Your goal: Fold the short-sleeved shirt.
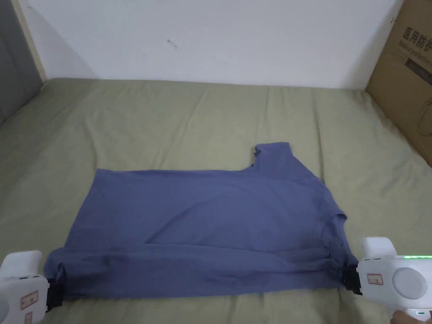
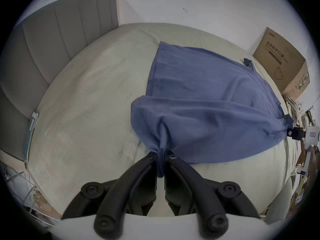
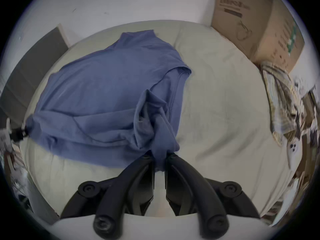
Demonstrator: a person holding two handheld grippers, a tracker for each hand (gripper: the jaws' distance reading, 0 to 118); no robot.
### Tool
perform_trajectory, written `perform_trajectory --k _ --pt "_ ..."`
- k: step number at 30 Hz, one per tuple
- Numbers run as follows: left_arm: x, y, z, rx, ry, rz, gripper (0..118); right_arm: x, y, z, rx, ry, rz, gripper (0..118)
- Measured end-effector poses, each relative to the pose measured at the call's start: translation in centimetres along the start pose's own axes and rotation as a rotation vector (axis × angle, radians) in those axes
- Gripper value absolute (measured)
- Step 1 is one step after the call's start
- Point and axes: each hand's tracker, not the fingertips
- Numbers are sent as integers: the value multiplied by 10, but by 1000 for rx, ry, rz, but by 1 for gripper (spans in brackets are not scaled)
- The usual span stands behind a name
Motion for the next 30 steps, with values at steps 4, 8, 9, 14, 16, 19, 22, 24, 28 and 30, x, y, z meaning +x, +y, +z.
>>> perform_trajectory --k 4,8,9,14,16,19,22,24,28,30 --pt "-6 1 15 16 -16 1 6 10 -11 23 43 7 -70 12" --pt "-6 -6 34 36 -24 -15 6 20 -30 43 52 33 -111 12" --pt "-6 -10 38 34 -19 -26 6 20 -37 47 47 28 -110 12" --pt "-7 -43 54 5 -19 -47 6 28 -87 59 0 49 -158 12" --pt "-7 -60 55 -29 -2 -63 6 29 -107 60 -27 48 -180 12" --pt "-6 -82 52 -56 14 -97 6 29 -128 57 -53 49 -184 12" --pt "-9 -89 49 -44 15 -71 9 30 -127 58 -32 54 -233 38" --pt "-6 -85 49 -38 25 -64 24 27 -121 62 -34 -18 -187 54" --pt "-3 -77 58 -30 80 -101 97 26 -112 76 -14 -41 -158 68" --pt "-3 -68 69 17 64 -86 99 25 -104 85 23 -39 -161 68"
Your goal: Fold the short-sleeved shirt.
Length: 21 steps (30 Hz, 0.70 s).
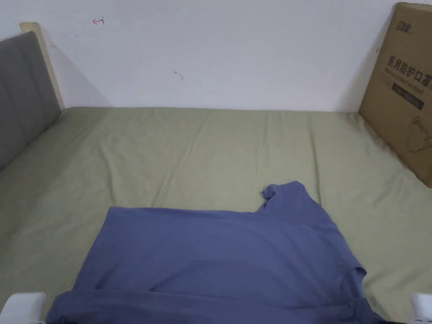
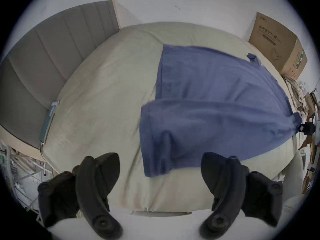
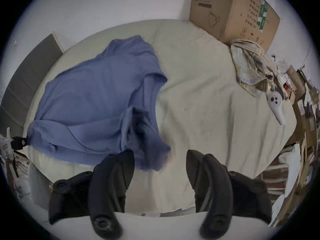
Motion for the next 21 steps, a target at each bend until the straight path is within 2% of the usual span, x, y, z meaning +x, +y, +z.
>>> perform_trajectory --k 4,5,6,7,9,11,12,13,16,21 --pt "7 25 11 59 -53 30 98 -13 29 9 80 38 6 68" --pt "10 31 11 73 -66 39 95 -19 39 8 102 67 -6 68" --pt "12 37 10 84 -84 50 79 -24 47 5 108 95 -20 68" --pt "16 42 8 87 -95 54 59 -28 54 2 101 110 -24 68" --pt "24 51 2 87 -96 54 10 -39 68 -2 128 120 -21 67" --pt "31 57 -6 91 -90 53 4 -47 81 -10 129 156 -22 60" --pt "33 60 -9 84 -98 53 0 -50 87 -16 123 175 -23 37" --pt "34 62 -13 75 -123 55 0 -54 92 -22 122 179 -17 3" --pt "37 70 -25 73 -137 80 0 -66 105 -48 57 122 32 0" --pt "43 87 -40 66 -123 72 0 -67 120 -69 45 139 11 0"
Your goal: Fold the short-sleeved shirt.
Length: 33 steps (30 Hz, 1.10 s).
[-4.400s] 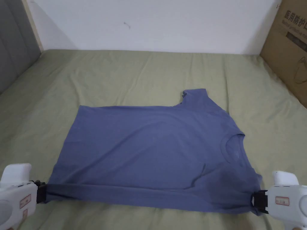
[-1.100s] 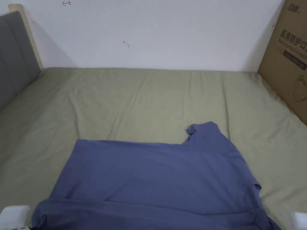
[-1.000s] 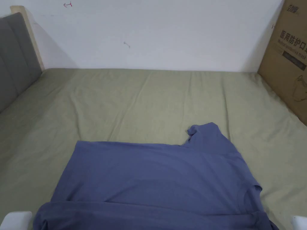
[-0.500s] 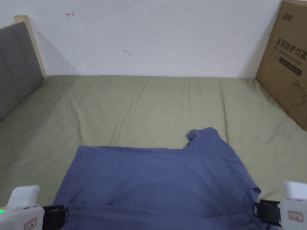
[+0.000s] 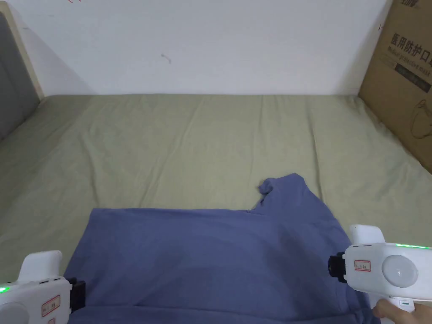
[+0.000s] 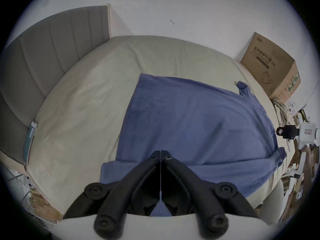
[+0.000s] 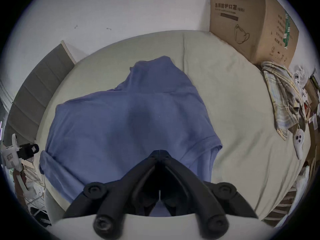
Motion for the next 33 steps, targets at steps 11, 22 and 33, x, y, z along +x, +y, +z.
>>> perform_trajectory --k 11,22,33 --pt "21 33 -34 -20 8 -57 0 47 116 -83 -28 -28 -45 75" --pt "17 41 -63 -75 24 -44 0 39 124 -124 -75 -115 78 2" --pt "6 78 -78 -30 1 -10 21 30 138 -90 -24 -92 66 2"
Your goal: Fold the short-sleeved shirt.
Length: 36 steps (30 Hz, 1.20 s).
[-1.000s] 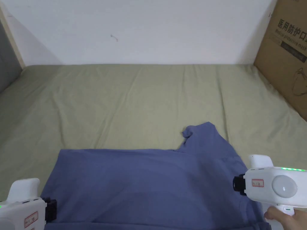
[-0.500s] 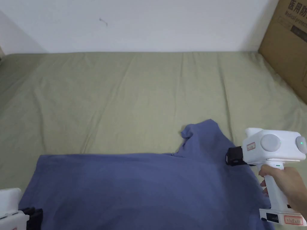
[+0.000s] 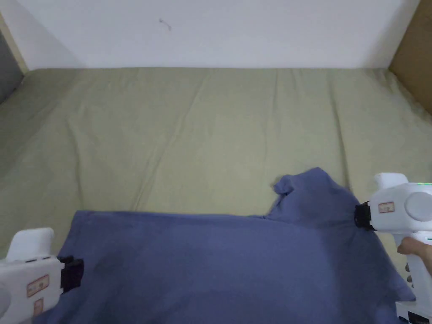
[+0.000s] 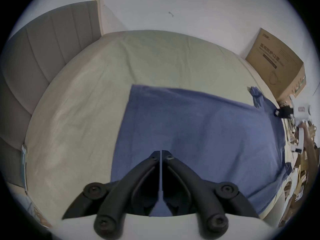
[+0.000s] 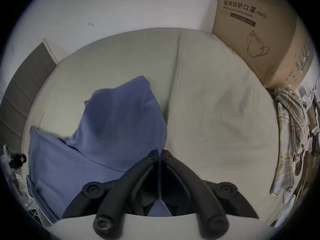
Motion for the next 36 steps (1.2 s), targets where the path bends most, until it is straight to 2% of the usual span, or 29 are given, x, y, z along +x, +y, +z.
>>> perform_trajectory --k 1,2,3,4,6,13,17,18,19,20,22,24,27,32,36 --pt "-4 9 -6 4 1 -5 21 -1 1 4 8 10 13 2" --pt "-8 20 -13 0 1 -8 59 -2 3 7 15 20 18 2" --pt "-11 31 -23 -5 1 -7 87 -3 2 7 19 19 20 2" --pt "-14 40 -30 -6 -2 -9 101 -3 3 7 21 16 24 2" --pt "-17 60 -46 0 17 -2 95 0 6 2 11 12 13 2" --pt "-26 96 -105 -52 13 50 95 2 -1 -5 -7 23 0 2" --pt "-20 95 -128 -117 60 -10 74 3 0 -8 -15 23 3 2" --pt "-19 98 -123 -111 52 -3 61 2 0 -8 -16 23 5 2" --pt "-17 100 -118 -110 48 -28 35 2 -1 -7 -16 21 10 2" --pt "-17 102 -113 -96 58 -47 1 1 -1 -5 -15 22 13 2" --pt "-22 104 -107 -125 -52 56 1 0 0 1 -8 40 4 2" --pt "-16 103 -95 -95 3 -10 1 0 0 11 5 40 -1 2" --pt "-13 100 -64 -54 -2 -62 1 1 1 36 29 54 -3 2" --pt "-21 90 9 31 -14 -57 1 2 -12 93 90 49 22 2" --pt "-23 56 71 83 -20 -75 1 7 -46 146 133 77 34 2"
